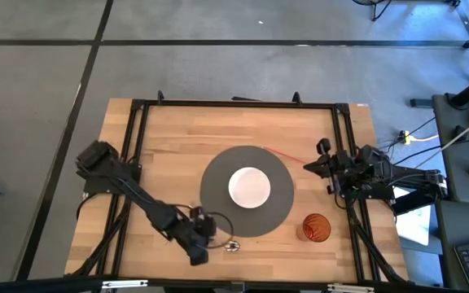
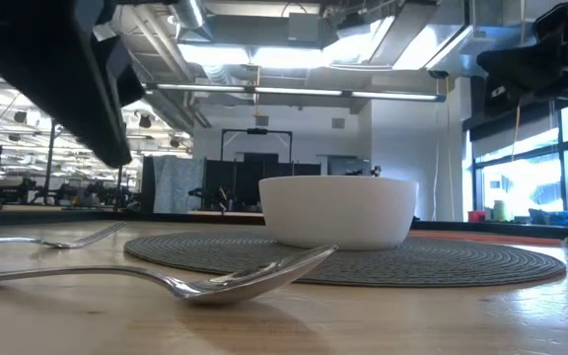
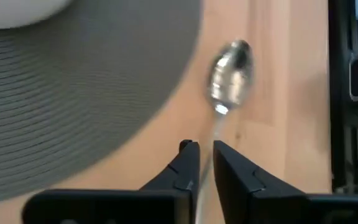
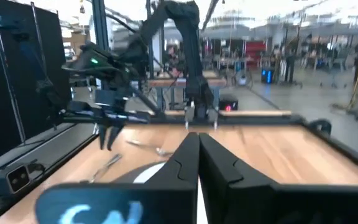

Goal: Pick & Place Utensil
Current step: Put the silver spoon into the white bowl

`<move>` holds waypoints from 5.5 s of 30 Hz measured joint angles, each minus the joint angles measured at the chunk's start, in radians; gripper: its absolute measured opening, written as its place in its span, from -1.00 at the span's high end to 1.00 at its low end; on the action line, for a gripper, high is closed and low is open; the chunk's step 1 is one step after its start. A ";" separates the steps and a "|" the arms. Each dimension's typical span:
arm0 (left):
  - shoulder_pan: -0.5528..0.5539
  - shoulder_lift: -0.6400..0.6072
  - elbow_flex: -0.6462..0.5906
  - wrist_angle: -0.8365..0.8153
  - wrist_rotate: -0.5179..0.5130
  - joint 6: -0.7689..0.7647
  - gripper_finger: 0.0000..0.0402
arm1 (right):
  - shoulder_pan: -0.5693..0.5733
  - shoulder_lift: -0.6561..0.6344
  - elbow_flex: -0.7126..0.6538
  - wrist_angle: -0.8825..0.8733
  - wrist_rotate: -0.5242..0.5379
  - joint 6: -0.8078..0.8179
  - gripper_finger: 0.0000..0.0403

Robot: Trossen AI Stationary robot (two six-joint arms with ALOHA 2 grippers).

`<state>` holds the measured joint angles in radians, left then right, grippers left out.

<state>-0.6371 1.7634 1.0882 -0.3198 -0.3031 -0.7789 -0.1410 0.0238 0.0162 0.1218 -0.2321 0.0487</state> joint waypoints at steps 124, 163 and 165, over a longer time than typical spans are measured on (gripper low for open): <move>0.376 -0.397 0.136 -0.241 -0.168 0.528 0.97 | 0.000 0.000 0.000 -0.022 -0.031 -0.003 0.89; 0.421 0.675 1.252 -1.115 -0.252 1.227 0.97 | 0.000 0.000 0.000 -0.030 -0.033 -0.001 0.89; 0.421 0.687 1.252 -1.117 -0.256 1.251 0.97 | 0.000 0.000 0.000 -0.030 -0.032 0.000 0.89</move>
<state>-0.2157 2.4509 2.3405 -1.4373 -0.5592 0.4722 -0.1412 0.0241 0.0162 0.0917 -0.2646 0.0483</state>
